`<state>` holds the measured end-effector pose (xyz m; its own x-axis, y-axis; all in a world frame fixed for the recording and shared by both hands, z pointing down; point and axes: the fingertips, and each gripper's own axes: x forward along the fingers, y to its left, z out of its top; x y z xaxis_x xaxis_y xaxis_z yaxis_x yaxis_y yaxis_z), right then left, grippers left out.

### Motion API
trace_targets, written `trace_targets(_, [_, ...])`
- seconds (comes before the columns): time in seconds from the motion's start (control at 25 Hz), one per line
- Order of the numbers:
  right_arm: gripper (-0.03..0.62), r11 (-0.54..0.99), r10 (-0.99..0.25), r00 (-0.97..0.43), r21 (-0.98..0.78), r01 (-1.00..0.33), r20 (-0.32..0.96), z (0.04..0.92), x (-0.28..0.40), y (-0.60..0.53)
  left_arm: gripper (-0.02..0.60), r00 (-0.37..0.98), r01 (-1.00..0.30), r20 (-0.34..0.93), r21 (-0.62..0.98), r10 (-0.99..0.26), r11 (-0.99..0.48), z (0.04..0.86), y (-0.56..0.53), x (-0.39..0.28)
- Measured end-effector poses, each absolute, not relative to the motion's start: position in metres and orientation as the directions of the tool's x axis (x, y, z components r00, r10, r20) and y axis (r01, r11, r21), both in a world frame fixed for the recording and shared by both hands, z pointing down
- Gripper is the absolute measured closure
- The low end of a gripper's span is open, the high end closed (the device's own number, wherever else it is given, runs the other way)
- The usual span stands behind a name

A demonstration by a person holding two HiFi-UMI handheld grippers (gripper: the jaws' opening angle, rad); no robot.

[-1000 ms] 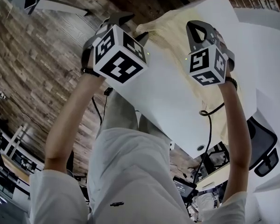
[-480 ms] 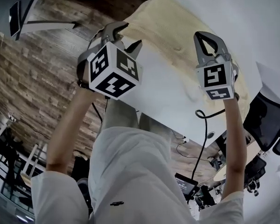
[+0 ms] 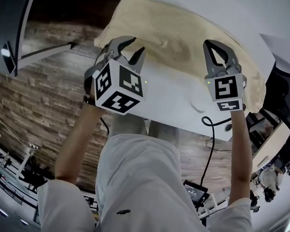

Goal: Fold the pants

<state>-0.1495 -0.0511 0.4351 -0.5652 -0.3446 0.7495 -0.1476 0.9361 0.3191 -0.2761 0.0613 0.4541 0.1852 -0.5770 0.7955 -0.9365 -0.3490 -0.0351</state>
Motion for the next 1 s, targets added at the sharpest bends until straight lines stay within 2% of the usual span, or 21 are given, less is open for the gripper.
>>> trace_targets(0.12, [0.589,0.927,-0.376,-0.566,0.298,-0.23,0.733,0.427,-0.125,-0.051,0.476,0.227,-0.936,0.765,0.001,-0.603,-0.351,0.442,0.05,-0.248])
trace_targets(0.24, [0.589,0.911,-0.407,-0.561,0.272,-0.31,0.721,0.421,-0.1,-0.047,0.578,0.246,-0.942,0.735,0.026,-0.633,-0.335,0.431,0.042,-0.228])
trace_targets(0.36, [0.589,0.883,-0.451,-0.554,0.262,-0.389,0.7,0.415,-0.075,-0.044,0.578,0.287,-0.938,0.715,0.075,-0.637,-0.339,0.424,0.036,-0.207])
trace_targets(0.64, [0.589,0.813,-0.53,-0.532,0.216,-0.541,0.661,0.394,-0.011,-0.041,0.578,0.315,-0.92,0.71,0.067,-0.63,-0.385,0.405,0.031,-0.147])
trace_targets(1.0, [0.589,0.759,-0.563,-0.521,0.151,-0.633,0.642,0.386,0.066,-0.032,0.578,0.335,-0.907,0.7,0.06,-0.63,-0.416,0.384,0.021,-0.072])
